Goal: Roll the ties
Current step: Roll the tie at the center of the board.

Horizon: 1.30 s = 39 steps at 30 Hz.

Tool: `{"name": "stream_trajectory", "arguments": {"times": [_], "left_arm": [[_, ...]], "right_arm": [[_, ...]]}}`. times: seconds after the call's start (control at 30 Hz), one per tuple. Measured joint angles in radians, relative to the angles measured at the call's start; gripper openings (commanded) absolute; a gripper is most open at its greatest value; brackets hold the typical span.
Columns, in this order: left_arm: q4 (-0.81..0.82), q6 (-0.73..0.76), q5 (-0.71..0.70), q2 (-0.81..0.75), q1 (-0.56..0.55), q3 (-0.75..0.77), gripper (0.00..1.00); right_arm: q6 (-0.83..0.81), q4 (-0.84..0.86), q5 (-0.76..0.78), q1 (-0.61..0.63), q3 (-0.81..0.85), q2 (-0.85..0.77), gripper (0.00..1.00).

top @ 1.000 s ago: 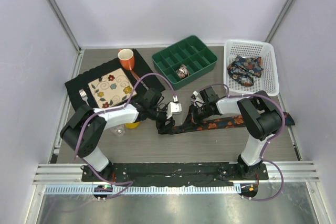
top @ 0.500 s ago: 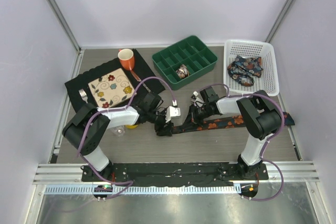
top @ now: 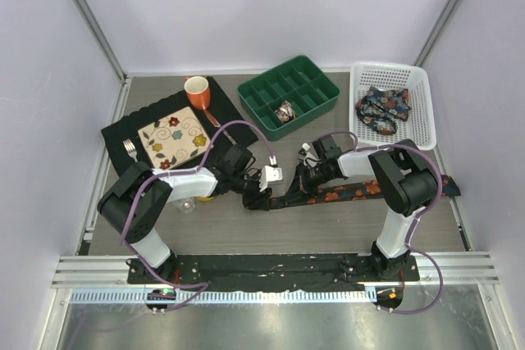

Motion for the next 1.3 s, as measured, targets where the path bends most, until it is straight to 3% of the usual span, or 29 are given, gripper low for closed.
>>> {"name": "stream_trajectory", "arguments": {"times": [0.37, 0.8, 1.1, 1.3], "left_arm": [[0.056, -0.130, -0.019, -0.014, -0.054, 0.048, 0.40], [0.151, -0.138, -0.017, 0.102, -0.067, 0.081, 0.42], [0.166, -0.129, -0.010, 0.127, -0.073, 0.085, 0.25], [0.085, -0.092, -0.022, 0.138, -0.082, 0.132, 0.17]], "right_arm": [[0.000, -0.003, -0.003, 0.000, 0.001, 0.002, 0.01], [0.000, -0.005, -0.003, -0.001, 0.001, 0.002, 0.01], [0.000, -0.010, 0.001, -0.002, 0.001, 0.000, 0.02], [-0.018, -0.066, 0.064, 0.000, 0.015, -0.039, 0.17]]}}
